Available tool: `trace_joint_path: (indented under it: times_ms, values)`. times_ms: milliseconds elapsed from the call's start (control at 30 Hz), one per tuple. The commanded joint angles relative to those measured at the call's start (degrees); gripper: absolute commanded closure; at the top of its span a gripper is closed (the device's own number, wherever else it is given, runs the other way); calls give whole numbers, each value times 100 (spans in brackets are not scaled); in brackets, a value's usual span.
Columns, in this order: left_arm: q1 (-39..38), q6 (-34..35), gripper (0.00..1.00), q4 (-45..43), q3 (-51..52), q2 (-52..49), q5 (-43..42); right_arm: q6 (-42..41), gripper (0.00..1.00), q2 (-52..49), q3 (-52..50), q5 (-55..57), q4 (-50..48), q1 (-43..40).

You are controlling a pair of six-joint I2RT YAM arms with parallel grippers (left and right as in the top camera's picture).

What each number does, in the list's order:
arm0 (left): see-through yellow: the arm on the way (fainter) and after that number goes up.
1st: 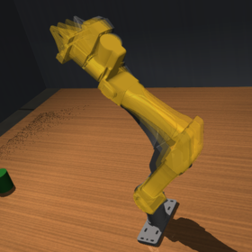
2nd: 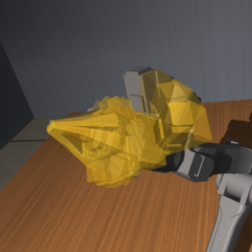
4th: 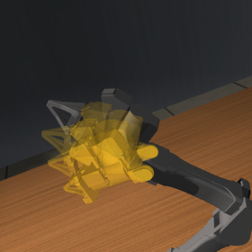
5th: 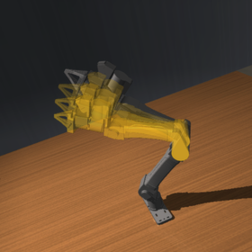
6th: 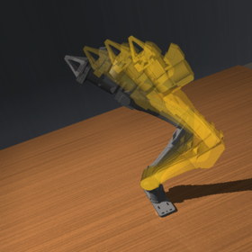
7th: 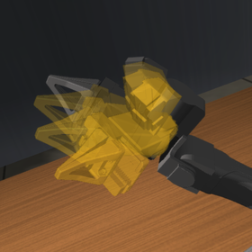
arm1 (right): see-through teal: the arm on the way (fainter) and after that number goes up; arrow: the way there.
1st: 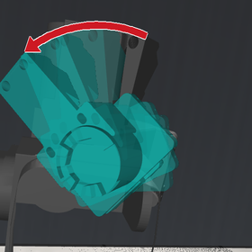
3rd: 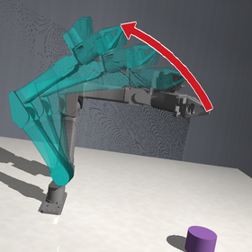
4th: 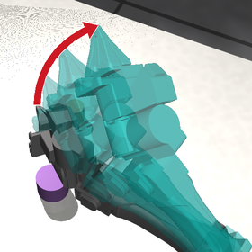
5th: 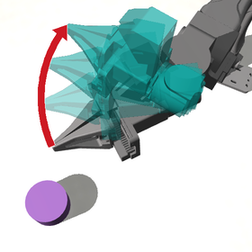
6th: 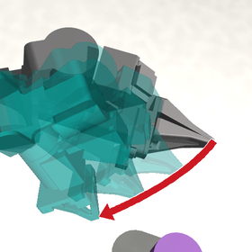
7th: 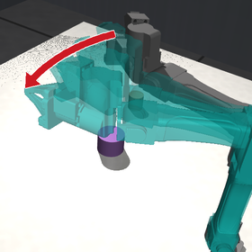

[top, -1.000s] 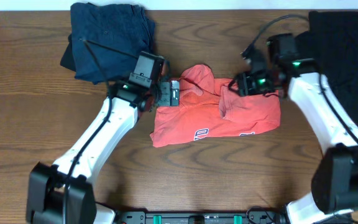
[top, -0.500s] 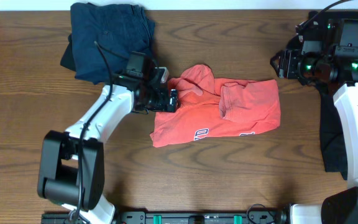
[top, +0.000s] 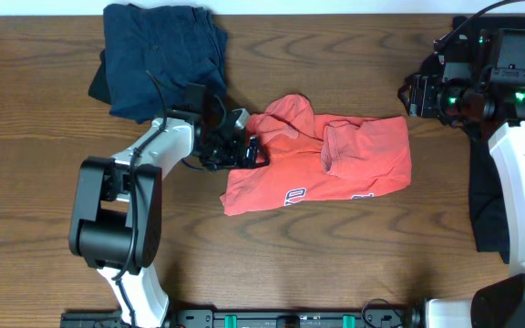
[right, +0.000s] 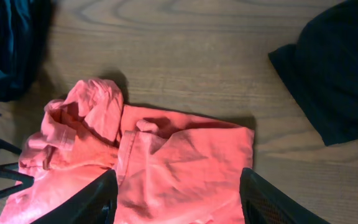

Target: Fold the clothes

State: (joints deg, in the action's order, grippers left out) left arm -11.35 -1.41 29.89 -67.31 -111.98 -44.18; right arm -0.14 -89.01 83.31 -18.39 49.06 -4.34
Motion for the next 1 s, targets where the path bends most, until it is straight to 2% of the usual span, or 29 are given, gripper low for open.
trace_joint_path:
  times_ms: [0, 233, 300, 467, 600, 733, 767, 800, 967]
  values:
    - [-9, -85, 2, -184, -74, -208, -546, 105, 39, 15, 48, 22, 17, -31]
    - [-13, 468, 1, -474, -74, -531, -621, 107, 39, 15, 48, 33, 13, -31]
    - [-13, 693, 5, -573, -74, -560, -623, 107, 39, 15, 48, 42, 2, -31]
    - [-138, 1451, 35, -1067, -74, -564, -619, 107, 39, 15, 48, 42, -42, -31]
    - [-332, 2050, 50, -1582, -74, -564, -619, 107, 39, 15, 48, 44, -44, -31]
    - [-514, 2413, 79, -2028, -74, -562, -616, 107, 39, 15, 48, 42, -46, -31]
    - [-518, 2452, 90, -2079, -74, -562, -616, 107, 39, 15, 48, 42, -44, -31]
    - [-509, 2492, 94, -2109, -74, -557, -614, 107, 39, 15, 48, 39, -44, -31]
    - [-225, 2660, 94, -1956, -76, -437, -616, 105, 39, 15, 48, 39, -35, -2]
